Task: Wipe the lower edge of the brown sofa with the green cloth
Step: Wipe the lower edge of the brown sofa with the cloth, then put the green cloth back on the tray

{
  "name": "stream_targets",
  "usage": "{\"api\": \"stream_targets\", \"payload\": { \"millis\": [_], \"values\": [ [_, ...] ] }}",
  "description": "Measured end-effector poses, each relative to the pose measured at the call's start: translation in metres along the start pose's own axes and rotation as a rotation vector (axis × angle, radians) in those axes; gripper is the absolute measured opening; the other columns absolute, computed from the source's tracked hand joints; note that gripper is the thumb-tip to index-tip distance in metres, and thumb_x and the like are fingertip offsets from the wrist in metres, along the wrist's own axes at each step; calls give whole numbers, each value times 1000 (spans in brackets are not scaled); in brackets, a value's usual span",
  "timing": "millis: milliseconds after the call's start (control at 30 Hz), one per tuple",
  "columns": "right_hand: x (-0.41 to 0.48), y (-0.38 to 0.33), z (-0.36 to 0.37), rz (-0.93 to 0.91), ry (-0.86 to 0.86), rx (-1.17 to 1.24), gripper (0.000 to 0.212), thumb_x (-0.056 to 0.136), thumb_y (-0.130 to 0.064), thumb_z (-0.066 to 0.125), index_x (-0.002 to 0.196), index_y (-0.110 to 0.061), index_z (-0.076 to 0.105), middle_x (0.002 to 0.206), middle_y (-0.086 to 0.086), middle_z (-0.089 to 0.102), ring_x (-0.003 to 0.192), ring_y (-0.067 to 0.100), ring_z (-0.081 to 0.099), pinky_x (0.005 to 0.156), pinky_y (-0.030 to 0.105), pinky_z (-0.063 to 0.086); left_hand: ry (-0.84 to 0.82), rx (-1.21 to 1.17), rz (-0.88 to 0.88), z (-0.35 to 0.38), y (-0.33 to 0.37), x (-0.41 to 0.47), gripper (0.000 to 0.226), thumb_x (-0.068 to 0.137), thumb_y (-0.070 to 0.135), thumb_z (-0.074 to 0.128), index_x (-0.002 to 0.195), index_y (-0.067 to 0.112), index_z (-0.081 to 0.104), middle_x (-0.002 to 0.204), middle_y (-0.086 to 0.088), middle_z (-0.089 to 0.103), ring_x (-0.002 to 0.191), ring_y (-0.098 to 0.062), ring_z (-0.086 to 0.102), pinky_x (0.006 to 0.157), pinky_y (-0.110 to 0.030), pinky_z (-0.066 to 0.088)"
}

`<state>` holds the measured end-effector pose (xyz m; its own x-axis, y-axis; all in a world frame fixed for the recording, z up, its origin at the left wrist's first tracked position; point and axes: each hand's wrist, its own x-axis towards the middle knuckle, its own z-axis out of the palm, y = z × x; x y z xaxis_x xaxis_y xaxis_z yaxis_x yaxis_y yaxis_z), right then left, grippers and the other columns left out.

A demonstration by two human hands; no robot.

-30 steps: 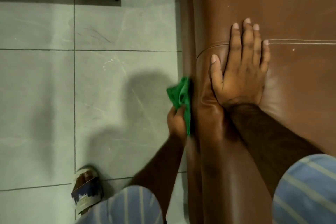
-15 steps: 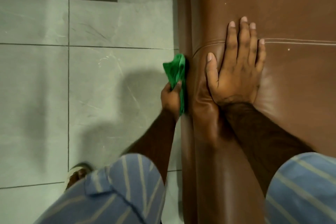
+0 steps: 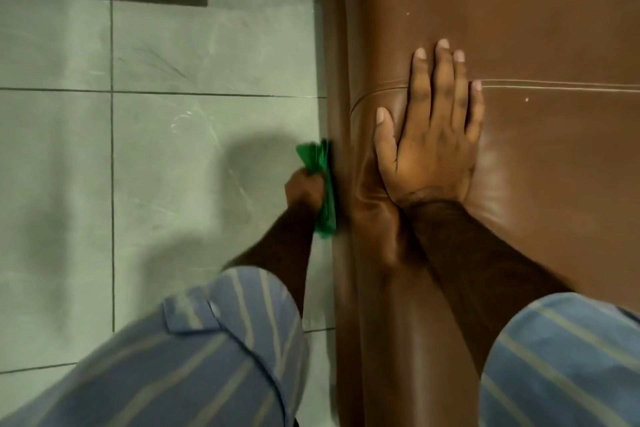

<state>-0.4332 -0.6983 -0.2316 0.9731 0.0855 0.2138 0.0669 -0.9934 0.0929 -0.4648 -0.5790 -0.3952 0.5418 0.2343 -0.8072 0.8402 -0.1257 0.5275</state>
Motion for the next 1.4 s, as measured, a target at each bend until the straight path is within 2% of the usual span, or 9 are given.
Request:
{"api": "stream_targets", "payload": {
  "millis": [133, 400, 500, 567, 767, 900, 1000, 1267, 1400],
  "values": [
    [1, -1, 0, -1, -14, -5, 72, 107, -53, 27, 168, -16, 17, 177, 10, 16, 165, 28, 14, 134, 53, 15, 27, -249, 101, -17, 54, 44, 44, 71, 38, 66, 106, 12, 76, 105, -14, 78, 97, -34, 73, 94, -48, 58],
    [3, -13, -19, 62, -104, 26, 71, 108, -50, 30, 167, -13, 18, 177, 11, 17, 164, 30, 16, 133, 55, 17, 76, 15, 288, -95, 75, -36, 31, 94, 32, 59, 107, 6, 71, 107, -15, 74, 100, -32, 69, 93, -41, 57],
    [24, -42, -50, 112, -267, 128, 81, 103, -55, 30, 166, -6, 17, 177, 16, 14, 164, 34, 14, 132, 60, 18, 85, 55, 367, -157, 97, -68, 25, 98, 27, 57, 105, 6, 69, 96, -7, 70, 87, -23, 64, 80, -31, 52],
    [57, -72, -79, 9, -347, 189, 84, 103, -59, 28, 167, -7, 14, 178, 14, 8, 165, 32, 9, 133, 58, 16, 115, 80, 405, -205, 117, -88, 22, 98, 24, 56, 100, 5, 67, 89, -8, 67, 81, -21, 61, 75, -32, 52],
    [179, -190, -205, -151, -262, 442, 90, 104, -62, 44, 168, -9, 9, 178, 11, 7, 165, 28, 7, 134, 49, 14, 257, 303, 544, -367, 214, -140, 25, 98, 25, 54, 107, 7, 69, 102, -17, 72, 96, -36, 67, 85, -41, 56],
    [238, -254, -274, -267, -238, 501, 100, 94, -76, 22, 168, -10, 8, 179, 10, 5, 166, 26, 5, 135, 46, 13, 393, 523, 668, -464, 291, -174, 30, 98, 26, 56, 117, 8, 68, 116, -19, 71, 106, -40, 65, 90, -39, 50],
    [278, -280, -302, -317, -234, 497, 93, 99, -72, 21, 168, -11, 7, 179, 9, 5, 166, 25, 4, 136, 46, 13, 460, 576, 689, -516, 345, -181, 31, 99, 28, 55, 118, 7, 67, 115, -19, 70, 104, -38, 65, 88, -40, 51],
    [398, -317, -260, -232, -350, 578, 76, 110, -56, 29, 168, -13, 8, 179, 7, 6, 166, 23, 3, 134, 38, 7, 444, 810, 575, -585, 436, -110, 25, 100, 31, 50, 113, 15, 64, 106, -10, 68, 89, -22, 61, 79, -35, 52],
    [441, -340, -192, -197, -470, 589, 71, 111, -51, 27, 168, -14, 9, 179, 6, 7, 166, 22, 5, 133, 35, 6, 403, 921, 527, -599, 458, -43, 22, 100, 30, 52, 113, 17, 63, 105, -10, 69, 96, -25, 66, 87, -40, 57]
  ]
}}
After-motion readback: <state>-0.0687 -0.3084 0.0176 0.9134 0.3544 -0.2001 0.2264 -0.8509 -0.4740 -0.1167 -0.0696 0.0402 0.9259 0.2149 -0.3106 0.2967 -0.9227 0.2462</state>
